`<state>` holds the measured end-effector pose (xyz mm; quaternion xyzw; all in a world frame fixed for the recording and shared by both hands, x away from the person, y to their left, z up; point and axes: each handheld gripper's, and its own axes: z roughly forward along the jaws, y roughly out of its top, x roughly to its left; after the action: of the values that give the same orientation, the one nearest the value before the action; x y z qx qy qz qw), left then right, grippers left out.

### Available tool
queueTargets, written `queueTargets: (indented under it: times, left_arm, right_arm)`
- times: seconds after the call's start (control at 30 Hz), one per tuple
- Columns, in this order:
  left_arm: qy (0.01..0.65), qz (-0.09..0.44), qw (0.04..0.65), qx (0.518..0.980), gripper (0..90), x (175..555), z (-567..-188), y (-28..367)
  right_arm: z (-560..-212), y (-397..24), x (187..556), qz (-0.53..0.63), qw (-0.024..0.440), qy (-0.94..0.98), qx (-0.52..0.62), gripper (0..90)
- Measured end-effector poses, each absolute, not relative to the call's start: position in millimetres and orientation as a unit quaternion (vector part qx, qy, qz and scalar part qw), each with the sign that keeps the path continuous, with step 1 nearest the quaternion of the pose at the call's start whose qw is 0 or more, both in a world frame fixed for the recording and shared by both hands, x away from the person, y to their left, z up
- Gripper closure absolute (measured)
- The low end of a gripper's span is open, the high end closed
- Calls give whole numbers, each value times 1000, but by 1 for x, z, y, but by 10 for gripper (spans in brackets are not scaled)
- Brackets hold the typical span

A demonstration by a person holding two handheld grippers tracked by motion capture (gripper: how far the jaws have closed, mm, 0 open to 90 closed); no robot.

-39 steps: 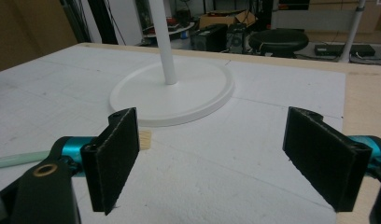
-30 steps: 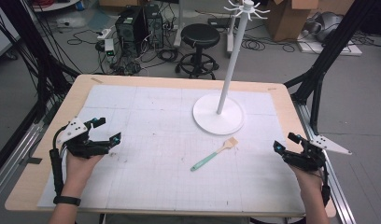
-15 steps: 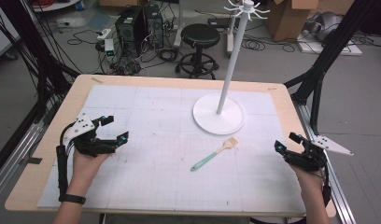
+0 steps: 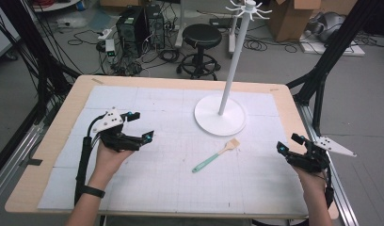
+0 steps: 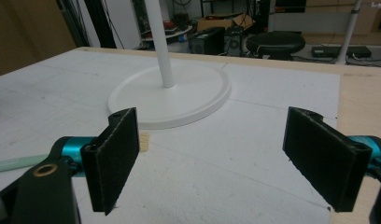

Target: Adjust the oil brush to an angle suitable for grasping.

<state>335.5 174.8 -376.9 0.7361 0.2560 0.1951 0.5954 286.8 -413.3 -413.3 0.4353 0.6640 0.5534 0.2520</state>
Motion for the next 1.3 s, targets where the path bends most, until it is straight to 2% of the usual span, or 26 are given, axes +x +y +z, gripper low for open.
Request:
queueTargets:
  times: [0.33, 0.9, 1.3]
  left_arm:
    - [224, 167, 593, 755, 122, 347, -373, 131]
    - [191, 128, 551, 802, 122, 356, -392, 41]
    - [179, 108, 514, 832, 125, 355, -412, 4]
  right_arm:
    - [-413, -414, 287, 553, 253, 664, 435, 181]
    - [-413, -413, 287, 554, 250, 662, 439, 181]
    - [-413, -414, 287, 554, 250, 661, 439, 181]
